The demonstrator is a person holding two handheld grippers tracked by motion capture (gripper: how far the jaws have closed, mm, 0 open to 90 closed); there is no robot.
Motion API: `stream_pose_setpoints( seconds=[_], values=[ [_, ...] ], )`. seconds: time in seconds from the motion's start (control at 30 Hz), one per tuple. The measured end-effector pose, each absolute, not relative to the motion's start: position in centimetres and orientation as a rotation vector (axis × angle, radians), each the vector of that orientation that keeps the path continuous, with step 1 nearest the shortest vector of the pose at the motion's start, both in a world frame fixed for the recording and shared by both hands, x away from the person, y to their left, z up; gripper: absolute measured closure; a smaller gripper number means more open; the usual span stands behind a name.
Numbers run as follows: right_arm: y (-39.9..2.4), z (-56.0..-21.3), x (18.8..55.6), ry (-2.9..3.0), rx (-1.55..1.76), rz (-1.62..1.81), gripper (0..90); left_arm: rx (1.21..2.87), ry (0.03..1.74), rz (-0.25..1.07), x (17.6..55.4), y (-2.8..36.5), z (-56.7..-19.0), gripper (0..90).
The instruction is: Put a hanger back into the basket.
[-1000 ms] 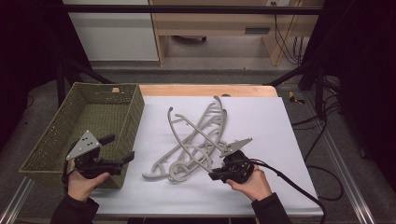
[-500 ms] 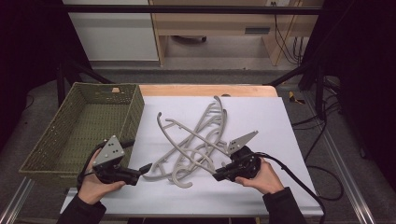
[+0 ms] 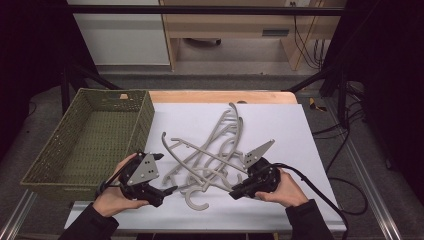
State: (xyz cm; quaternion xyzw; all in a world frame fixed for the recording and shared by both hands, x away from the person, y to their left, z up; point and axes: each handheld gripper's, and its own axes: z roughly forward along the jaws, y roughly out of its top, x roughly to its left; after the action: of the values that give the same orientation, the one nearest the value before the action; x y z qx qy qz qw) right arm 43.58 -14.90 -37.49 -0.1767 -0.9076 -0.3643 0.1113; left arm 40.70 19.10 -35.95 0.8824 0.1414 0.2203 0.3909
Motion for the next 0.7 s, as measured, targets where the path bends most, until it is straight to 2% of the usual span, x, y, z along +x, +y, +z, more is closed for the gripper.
stream_pose_setpoints(
  seconds=[0.3,0.5,0.57,0.6,0.63,0.7],
  values=[
    [-14.7,-37.7,43.4,-2.659,-0.467,-1.023,81.8,2.329,0.228,0.605,40.5,17.1,-36.6,7.7],
    [-14.6,-37.9,43.4,-2.642,-0.459,-1.008,81.8,2.371,0.103,0.663,40.1,16.0,-37.3,20.5],
    [-14.6,-37.9,43.4,-2.642,-0.446,-1.006,81.8,2.385,0.053,0.684,40.0,15.7,-37.5,27.5],
    [-14.5,-38.0,43.4,-2.632,-0.437,-1.003,81.8,2.386,0.009,0.677,39.9,15.4,-37.9,34.2],
    [-14.5,-38.0,43.4,-2.632,-0.437,-1.003,81.8,2.386,0.009,0.677,39.9,15.4,-37.9,36.5],
    [-14.5,-38.1,43.4,-2.633,-0.422,-0.991,81.8,2.428,-0.100,0.724,39.7,15.2,-38.0,41.6]
  ],
)
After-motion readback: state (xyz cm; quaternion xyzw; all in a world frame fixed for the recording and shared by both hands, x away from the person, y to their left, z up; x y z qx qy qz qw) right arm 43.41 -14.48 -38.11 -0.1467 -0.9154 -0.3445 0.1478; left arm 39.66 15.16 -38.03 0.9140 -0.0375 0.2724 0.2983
